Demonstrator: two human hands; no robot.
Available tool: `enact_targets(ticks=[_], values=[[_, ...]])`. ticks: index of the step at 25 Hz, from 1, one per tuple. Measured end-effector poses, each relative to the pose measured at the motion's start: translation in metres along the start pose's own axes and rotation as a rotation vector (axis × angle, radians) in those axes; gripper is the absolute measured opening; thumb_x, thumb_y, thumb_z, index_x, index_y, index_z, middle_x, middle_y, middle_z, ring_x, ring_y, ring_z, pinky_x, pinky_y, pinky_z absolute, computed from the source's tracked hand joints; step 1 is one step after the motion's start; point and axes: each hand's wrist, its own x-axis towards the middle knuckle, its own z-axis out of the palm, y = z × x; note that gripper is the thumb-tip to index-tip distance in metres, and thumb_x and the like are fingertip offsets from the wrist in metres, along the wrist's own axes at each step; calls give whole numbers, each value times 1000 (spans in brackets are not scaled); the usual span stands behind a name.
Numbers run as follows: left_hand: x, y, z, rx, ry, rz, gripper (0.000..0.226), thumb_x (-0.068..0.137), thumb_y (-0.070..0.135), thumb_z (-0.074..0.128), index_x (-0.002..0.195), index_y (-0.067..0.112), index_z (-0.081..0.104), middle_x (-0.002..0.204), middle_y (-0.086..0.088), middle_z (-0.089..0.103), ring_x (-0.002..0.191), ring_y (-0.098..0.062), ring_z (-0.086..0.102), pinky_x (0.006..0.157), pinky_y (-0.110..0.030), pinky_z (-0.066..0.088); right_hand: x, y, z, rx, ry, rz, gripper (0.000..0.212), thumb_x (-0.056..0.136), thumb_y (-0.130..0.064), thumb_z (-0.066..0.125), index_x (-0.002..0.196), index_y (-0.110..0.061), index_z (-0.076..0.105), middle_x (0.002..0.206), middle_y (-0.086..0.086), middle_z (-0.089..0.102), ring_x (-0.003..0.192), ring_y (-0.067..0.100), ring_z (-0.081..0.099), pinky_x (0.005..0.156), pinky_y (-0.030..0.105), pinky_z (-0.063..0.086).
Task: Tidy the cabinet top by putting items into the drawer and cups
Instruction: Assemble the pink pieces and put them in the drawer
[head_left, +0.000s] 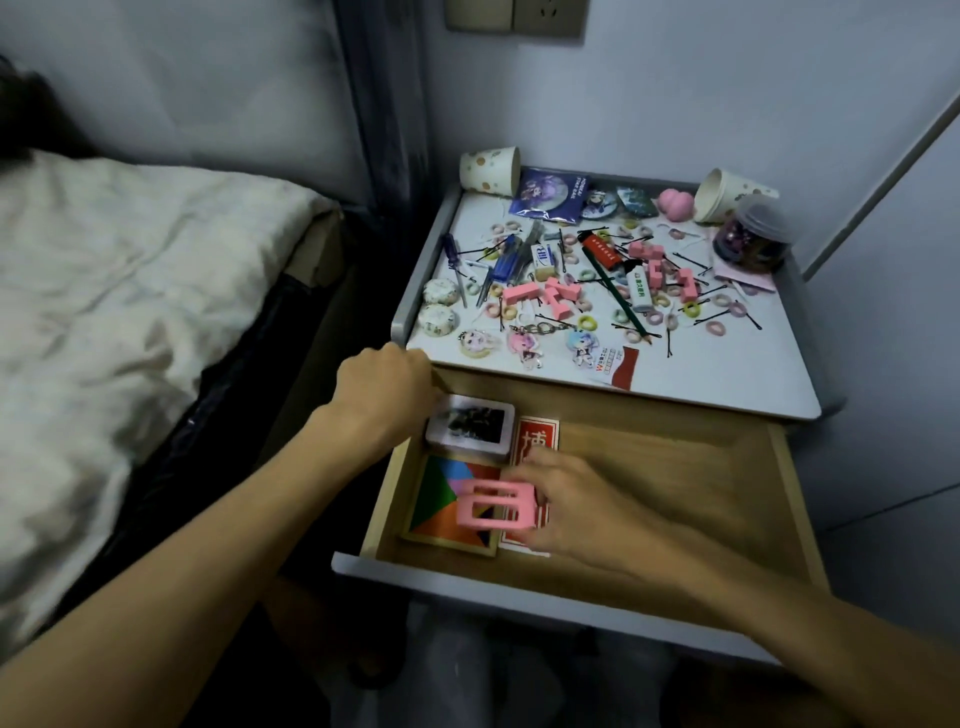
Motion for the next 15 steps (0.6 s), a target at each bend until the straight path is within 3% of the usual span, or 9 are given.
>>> enact_targets(ticks=[3, 6, 9, 15], values=[[6, 0, 18, -22, -127, -35, 45, 99, 48, 42, 117, 10, 59, 115, -12, 61, 104, -33, 61, 74, -36, 44, 15, 3, 28, -29, -110, -47, 42, 77, -30, 77, 115, -17, 65, 103, -12, 47, 89, 0, 43, 71, 4, 32], [18, 1, 27, -40, -177, -36, 45, 97, 47, 48, 123, 11, 55, 119, -12, 58, 107, -34, 60, 79, -38, 46, 30, 1, 51, -47, -193, -102, 38, 79, -33, 74, 114, -22, 62, 107, -14, 45, 92, -1, 46, 82, 13, 44], [27, 3, 36, 14, -208, -2, 35, 97, 27, 48, 127, 9, 53, 119, -13, 58, 107, -34, 59, 72, -37, 42, 42, -2, 65, -140, -281, -155, 37, 83, -31, 71, 117, -22, 58, 114, -3, 53, 90, 10, 59, 78, 29, 57], [31, 9, 34, 86, -231, 29, 31, 96, 20, 50, 126, 10, 54, 118, -10, 58, 106, -31, 60, 69, -35, 41, 49, -15, 64, -435, -323, -394, 39, 91, -9, 56, 129, -9, 52, 119, 12, 55, 98, 29, 61, 81, 39, 55]])
